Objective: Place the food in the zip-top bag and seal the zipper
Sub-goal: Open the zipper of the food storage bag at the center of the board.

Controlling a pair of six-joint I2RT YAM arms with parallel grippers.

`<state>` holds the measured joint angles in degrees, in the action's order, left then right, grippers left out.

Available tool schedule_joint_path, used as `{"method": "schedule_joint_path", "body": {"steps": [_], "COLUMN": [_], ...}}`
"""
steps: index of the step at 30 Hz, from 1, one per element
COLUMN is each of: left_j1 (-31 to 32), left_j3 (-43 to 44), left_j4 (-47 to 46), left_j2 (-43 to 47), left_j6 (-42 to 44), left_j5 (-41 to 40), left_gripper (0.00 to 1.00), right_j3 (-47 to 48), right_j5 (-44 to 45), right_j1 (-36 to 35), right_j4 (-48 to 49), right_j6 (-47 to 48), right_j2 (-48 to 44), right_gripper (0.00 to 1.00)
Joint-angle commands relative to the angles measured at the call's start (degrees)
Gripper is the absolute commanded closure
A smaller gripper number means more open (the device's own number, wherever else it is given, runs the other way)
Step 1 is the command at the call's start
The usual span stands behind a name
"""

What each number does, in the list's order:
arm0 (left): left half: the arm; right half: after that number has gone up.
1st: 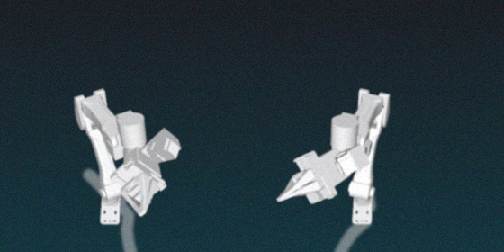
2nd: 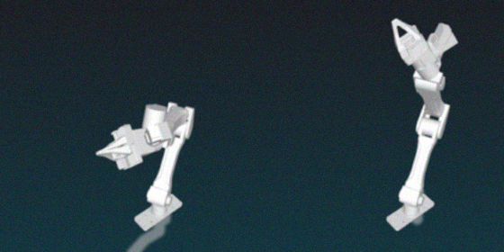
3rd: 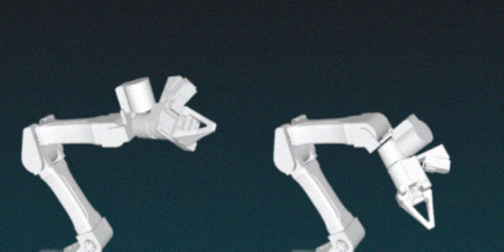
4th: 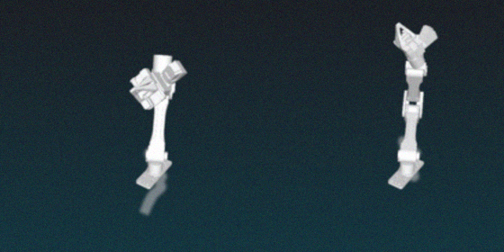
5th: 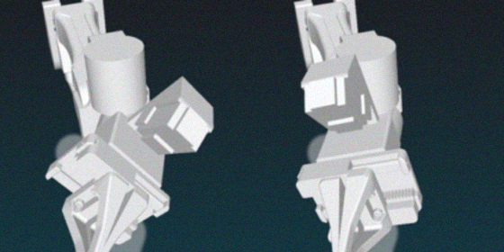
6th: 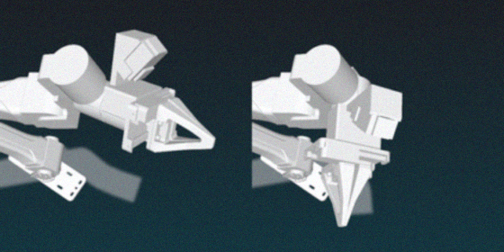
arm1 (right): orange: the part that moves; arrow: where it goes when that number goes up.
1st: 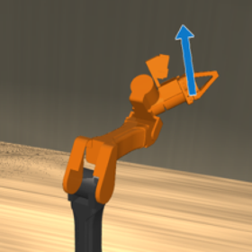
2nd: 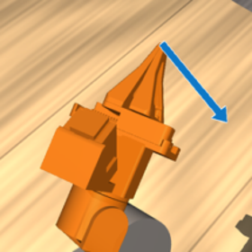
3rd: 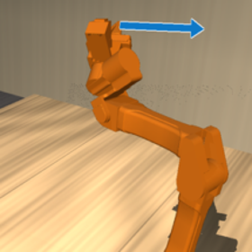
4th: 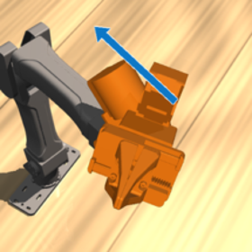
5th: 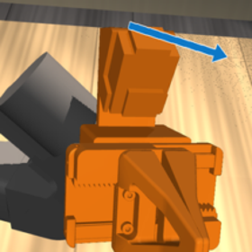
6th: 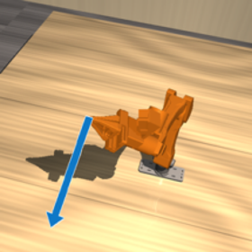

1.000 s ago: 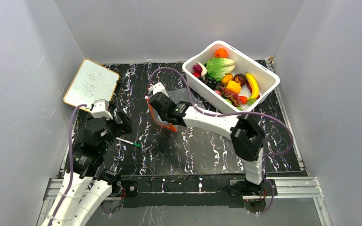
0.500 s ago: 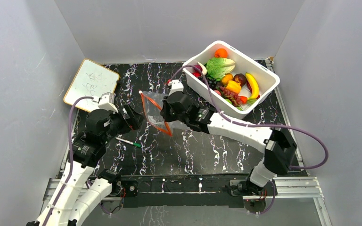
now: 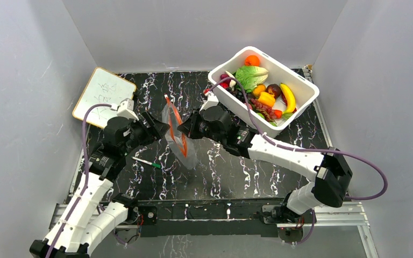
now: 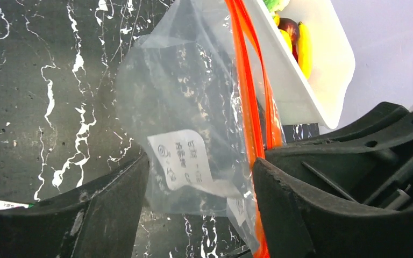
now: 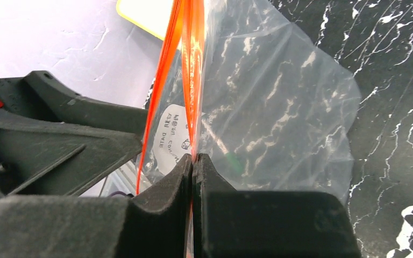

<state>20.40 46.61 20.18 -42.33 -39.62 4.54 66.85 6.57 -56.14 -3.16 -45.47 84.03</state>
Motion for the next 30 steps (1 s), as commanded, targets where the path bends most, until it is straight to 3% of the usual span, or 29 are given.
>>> {"method": "schedule_joint_path", "body": {"steps": [1,5,16,21,27,30], "left_j1": [-0.2,-0.2,-0.1,-0.2,-0.1,-0.1], "left_j3": [1.3,2.2,5.1,5.4,9.6,11.1], "left_j4": [-3.1,-3.1,-2.4,-0.3,3.3,5.1], "left_j2": [-2.8,-5.2,-5.5,-6.8,-11.2,-12.9], "left_j6": [-2.2,-4.1,-5.8,-3.1,1.4,4.1], "left_j5": [2.5,5.1,7.7,3.7,3.3,1.2], "left_gripper": [0.28,0.16,0.1,0.24,0.27,0.33], "right_j3": [-0.3,-1.5,-3.0,-2.7,-1.3,-1.2], "right_j5": [-1.9,0.3,4.8,4.8,4.0,3.3], "right_j1": [0.0,0.0,0.0,0.0,0.0,0.0], "right_j4": [5.7,5.7,5.3,6.1,5.7,6.3], "right_j6": [-2.3,-2.5,-1.4,-1.5,-1.3,-1.3], "right_j2": [-1.9,-2.8,-2.7,-3.6,-3.0,-2.9], "right_gripper": [1.0,1.0,1.0,1.0,1.0,1.0]}}
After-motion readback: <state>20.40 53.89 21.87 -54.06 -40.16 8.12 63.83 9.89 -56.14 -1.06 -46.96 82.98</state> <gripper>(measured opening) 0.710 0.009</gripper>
